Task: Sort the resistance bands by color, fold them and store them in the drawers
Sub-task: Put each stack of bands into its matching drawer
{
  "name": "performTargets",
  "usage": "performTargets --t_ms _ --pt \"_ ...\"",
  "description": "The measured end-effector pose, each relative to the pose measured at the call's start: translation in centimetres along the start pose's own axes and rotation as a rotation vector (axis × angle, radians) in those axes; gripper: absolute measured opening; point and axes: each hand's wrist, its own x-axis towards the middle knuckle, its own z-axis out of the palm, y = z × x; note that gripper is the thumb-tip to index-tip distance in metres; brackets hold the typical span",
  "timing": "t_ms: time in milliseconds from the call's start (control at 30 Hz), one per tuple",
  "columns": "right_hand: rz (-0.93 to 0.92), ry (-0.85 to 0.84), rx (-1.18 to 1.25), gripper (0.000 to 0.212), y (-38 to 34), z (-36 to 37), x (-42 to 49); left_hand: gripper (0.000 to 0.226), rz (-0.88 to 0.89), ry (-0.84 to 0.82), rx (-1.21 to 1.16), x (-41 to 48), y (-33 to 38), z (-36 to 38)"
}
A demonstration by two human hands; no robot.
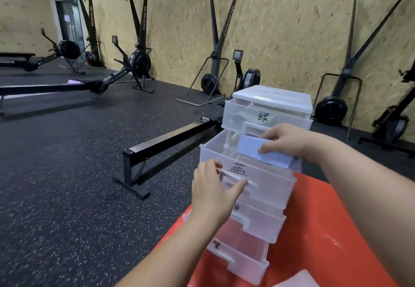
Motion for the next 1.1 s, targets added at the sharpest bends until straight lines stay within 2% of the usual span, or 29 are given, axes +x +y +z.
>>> performTargets --t_ms 67,133,200,267,367,467,567,700,767,900,1100 --pt "0.003 -0.003 -0.053 0.028 -0.1 0.4 1.0 0.065 0.0 0.017 -0.007 -0.1 0.0 0.2" --pt "-0.035 -0.023 -0.035 0.021 -0.7 0.9 1.4 0.066 -0.001 0.028 -0.019 -0.1 -0.1 0.3" --pt "-0.048 -0.052 0.117 0.016 -1.1 1.5 1.7 0.067 0.008 0.03 -0.032 -0.2 -0.3 0.4" --pt "0.006 -0.113 0.209 0.024 -0.9 2.8 1.9 0.067 0.021 0.027 -0.037 -0.3 -0.5 0.4" --pt "0.056 -0.234 -0.033 0.045 -0.1 4.9 2.7 0.066 0.03 0.024 -0.015 -0.2 -0.6 0.4" --pt "0.074 -0.3 -0.303 0.037 -0.4 5.7 3.3 0.066 0.035 0.019 -0.006 -0.2 -0.8 0.4" --pt "0.042 -0.251 -0.429 0.028 -1.2 5.2 3.2 0.067 0.039 0.017 0.003 -0.3 -0.8 0.5" --pt "0.034 -0.136 -0.399 0.046 -0.8 5.0 3.2 0.072 -0.001 0.012 0.028 -0.2 -0.2 0.8" --pt "0.014 -0.083 -0.371 0.047 -0.4 4.8 3.1 0.073 -0.01 0.021 0.037 -0.1 0.1 1.0" --pt "-0.033 0.025 -0.388 0.037 0.3 3.7 2.2 0.074 -0.019 0.032 0.06 0.5 0.3 1.5" --pt "-0.085 0.221 -0.267 0.029 1.2 2.1 -0.5 0.074 -0.089 -0.032 0.136 2.3 1.8 2.6"
